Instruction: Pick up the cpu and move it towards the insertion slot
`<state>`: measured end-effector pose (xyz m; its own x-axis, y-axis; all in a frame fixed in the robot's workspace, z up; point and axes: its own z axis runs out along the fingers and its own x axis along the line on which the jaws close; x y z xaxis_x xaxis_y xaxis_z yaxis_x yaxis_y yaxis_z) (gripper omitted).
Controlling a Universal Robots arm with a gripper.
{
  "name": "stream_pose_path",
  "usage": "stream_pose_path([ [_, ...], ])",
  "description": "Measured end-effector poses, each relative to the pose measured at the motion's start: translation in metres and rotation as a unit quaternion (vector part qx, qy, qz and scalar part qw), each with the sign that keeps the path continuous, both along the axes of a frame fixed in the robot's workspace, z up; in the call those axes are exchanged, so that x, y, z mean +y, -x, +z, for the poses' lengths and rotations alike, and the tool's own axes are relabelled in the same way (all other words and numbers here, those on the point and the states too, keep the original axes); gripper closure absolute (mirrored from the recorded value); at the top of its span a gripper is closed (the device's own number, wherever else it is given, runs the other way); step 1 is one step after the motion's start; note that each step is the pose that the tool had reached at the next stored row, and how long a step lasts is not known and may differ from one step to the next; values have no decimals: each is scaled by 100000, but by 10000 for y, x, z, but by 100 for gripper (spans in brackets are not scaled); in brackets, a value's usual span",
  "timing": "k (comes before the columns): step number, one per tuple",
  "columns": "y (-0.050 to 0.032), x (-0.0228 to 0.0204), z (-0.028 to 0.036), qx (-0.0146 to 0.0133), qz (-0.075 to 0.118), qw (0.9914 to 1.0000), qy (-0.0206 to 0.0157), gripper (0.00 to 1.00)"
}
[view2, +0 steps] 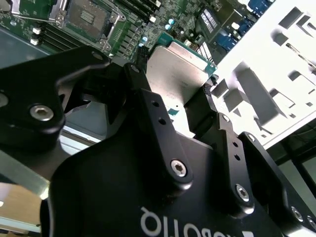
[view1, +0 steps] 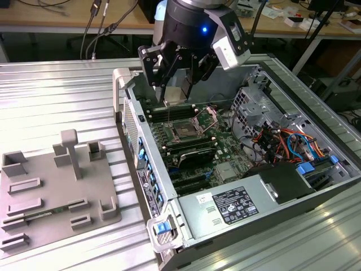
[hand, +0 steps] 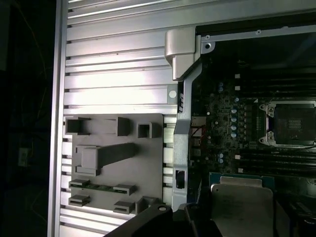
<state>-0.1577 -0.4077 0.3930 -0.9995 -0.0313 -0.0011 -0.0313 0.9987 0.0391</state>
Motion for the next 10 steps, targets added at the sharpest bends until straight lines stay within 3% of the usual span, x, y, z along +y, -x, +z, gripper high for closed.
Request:
stream_pose_path([
  [5, -82, 32, -6, -3, -1, 100000, 0, 45],
  [10, -234, 96, -17, -3, 1, 100000, -1, 45],
])
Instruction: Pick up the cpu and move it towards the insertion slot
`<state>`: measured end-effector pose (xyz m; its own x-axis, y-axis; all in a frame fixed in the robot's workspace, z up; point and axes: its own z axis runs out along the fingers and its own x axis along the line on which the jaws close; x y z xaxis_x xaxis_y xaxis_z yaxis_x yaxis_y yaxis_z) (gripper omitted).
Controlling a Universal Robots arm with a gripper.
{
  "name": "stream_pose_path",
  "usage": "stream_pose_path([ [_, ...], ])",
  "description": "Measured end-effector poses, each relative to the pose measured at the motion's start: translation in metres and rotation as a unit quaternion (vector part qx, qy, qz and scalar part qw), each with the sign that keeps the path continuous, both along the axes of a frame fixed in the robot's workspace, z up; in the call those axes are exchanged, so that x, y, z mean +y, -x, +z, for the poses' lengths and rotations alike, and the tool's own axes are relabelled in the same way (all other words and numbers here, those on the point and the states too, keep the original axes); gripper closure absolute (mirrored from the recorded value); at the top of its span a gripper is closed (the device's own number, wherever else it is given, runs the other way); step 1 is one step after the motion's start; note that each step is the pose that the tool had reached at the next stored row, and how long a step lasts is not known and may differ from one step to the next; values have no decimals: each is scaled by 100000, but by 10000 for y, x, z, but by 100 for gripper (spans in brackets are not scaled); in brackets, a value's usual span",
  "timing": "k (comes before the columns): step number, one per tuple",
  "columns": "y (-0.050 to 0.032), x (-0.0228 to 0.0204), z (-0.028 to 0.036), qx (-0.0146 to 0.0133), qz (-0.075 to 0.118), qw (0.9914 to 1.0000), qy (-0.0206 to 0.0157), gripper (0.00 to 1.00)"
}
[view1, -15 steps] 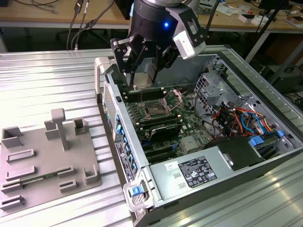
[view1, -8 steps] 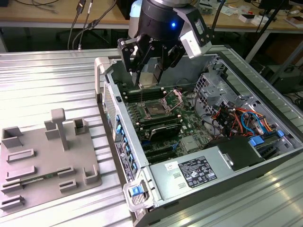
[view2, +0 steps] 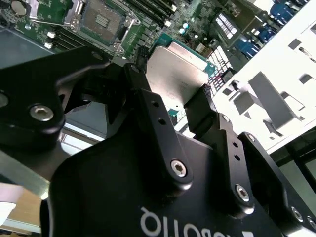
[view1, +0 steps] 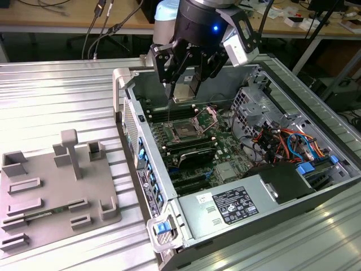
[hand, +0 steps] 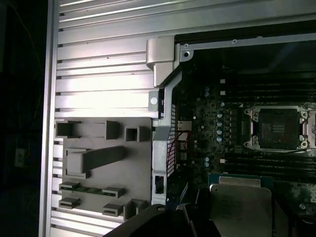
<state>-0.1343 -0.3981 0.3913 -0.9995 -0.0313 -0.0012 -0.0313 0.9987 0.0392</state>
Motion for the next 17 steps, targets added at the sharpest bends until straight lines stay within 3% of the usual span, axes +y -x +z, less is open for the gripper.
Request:
stream_pose_path([
  [6, -207, 115, -22, 4, -2, 100000, 4, 45],
  [17, -366, 168, -46, 0, -4, 100000, 2, 45],
])
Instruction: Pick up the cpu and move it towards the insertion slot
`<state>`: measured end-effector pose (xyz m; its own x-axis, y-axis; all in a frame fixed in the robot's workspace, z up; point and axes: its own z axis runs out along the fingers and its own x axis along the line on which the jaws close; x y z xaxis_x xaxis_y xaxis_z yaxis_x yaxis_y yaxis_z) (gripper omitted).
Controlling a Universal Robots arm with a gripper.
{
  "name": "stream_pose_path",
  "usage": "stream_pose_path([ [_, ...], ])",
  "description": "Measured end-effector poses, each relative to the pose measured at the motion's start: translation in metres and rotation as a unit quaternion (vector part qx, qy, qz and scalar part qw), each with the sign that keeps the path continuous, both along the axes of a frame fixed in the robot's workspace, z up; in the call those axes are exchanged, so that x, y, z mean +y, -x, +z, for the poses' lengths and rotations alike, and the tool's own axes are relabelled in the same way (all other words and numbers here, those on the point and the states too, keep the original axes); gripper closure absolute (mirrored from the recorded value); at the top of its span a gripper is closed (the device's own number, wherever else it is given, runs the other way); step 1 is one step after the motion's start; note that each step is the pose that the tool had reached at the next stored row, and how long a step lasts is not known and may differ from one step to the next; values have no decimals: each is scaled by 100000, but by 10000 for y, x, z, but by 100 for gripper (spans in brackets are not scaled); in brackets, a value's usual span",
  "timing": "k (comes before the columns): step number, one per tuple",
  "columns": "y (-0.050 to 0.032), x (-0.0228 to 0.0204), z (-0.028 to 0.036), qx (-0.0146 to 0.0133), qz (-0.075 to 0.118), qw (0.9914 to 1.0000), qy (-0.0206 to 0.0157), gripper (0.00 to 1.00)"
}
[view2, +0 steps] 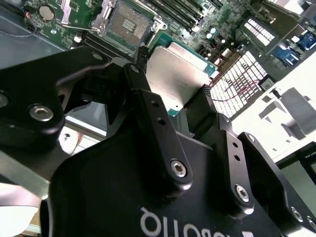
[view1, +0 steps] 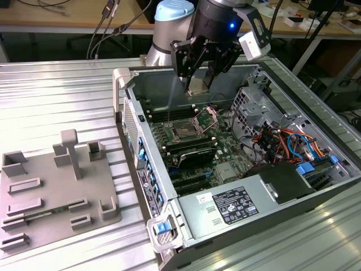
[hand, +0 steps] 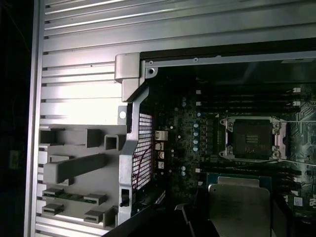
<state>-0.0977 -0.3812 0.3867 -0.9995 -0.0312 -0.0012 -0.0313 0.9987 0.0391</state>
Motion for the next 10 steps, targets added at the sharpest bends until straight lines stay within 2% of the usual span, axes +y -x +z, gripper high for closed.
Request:
stream_pose_path([
  [10, -173, 60, -25, 1, 4, 100000, -3, 45],
])
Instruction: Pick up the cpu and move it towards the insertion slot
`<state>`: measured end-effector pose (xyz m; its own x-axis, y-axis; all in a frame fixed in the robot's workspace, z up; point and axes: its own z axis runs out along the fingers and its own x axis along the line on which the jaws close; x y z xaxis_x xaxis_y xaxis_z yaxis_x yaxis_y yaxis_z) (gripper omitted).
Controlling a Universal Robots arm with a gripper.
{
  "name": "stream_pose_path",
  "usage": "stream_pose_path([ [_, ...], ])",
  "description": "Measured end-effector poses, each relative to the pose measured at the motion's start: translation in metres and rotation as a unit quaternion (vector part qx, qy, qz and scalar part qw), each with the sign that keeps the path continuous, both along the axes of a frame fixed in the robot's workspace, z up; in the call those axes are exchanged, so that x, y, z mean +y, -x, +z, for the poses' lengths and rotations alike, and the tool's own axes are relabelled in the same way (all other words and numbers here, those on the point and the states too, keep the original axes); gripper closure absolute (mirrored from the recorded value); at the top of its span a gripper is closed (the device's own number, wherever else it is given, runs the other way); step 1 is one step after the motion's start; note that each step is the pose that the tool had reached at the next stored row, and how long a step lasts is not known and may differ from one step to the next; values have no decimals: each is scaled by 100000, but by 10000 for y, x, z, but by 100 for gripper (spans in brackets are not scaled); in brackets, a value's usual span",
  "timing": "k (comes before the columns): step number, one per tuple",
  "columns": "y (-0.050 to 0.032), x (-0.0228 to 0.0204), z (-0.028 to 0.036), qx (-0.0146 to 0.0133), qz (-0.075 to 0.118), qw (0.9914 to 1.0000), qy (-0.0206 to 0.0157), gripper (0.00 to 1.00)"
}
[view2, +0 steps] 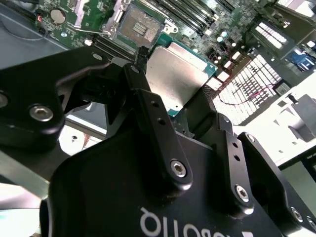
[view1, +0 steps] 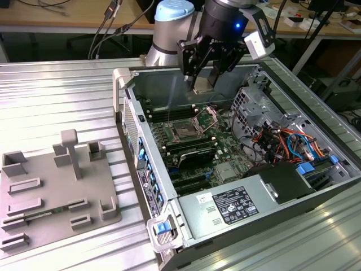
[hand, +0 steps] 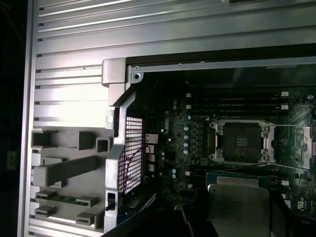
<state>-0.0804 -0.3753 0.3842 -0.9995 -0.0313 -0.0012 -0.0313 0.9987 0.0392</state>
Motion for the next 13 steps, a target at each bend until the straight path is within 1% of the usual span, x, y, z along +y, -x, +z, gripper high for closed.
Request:
stream_pose_path([
  [2, -50, 20, -6, 1, 0, 100000, 4, 45],
  [3, -84, 44, -12, 1, -1, 100000, 8, 45],
  [5, -124, 84, -21, 0, -7, 100000, 1, 45],
  [6, -153, 108, -31, -2, -5, 100000, -2, 45],
  [7, -196, 147, -42, 5, -4, 100000, 7, 45],
  [8, -224, 171, -48, -1, -5, 100000, 3, 45],
  [10, -268, 216, -58, -1, 1, 100000, 0, 45],
  [12, -298, 272, -68, -1, -115, 100000, 3, 45],
  [13, -308, 307, -74, -3, -271, 100000, 0, 45],
])
